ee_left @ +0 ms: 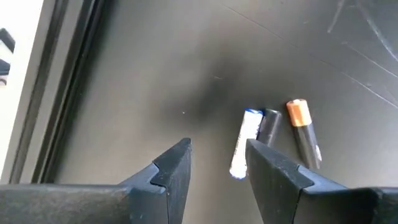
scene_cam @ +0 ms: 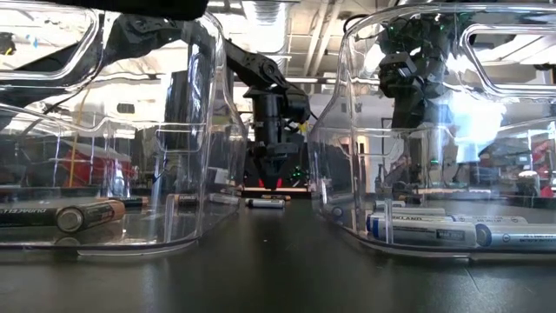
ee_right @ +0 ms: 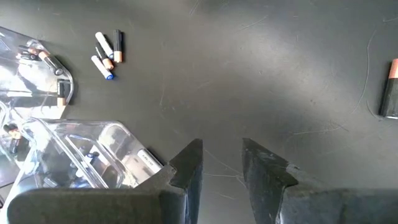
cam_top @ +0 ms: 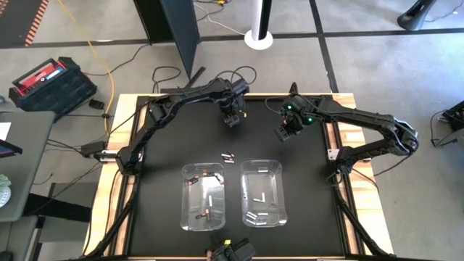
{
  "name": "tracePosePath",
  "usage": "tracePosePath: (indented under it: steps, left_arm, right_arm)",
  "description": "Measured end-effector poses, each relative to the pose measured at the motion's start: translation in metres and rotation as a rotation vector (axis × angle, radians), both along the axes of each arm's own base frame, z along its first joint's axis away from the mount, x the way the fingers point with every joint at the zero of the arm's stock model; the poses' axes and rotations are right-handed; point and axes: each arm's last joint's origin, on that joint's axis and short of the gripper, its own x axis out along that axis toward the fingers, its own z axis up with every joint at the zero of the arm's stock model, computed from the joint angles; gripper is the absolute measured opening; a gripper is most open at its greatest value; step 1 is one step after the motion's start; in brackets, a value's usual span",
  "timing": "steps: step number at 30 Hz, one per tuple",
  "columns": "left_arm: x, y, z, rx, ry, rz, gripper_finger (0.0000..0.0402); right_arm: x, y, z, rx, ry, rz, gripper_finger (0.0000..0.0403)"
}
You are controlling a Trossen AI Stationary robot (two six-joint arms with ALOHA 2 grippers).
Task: Sort batteries
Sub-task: Put the white battery into the right transparent bin
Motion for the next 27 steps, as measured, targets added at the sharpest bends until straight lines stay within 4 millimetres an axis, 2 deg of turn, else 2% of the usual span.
tracePosePath:
  steps: [7,27]
  left_arm:
    - [0.0004,0.0000,-0.0068,-0.002,0.001,-0.001,0.0138]
    - [0.0026,-0.0078,-0.0072,-0.013,0.023,-0.038,0.0132]
  right_arm:
    - [0.0000,0.0000,0.0000,0.000,0.000,0.000,0.0127]
    - [0.0000,0.0001,0.0000,-0.004,0.000,0.008,0.0127]
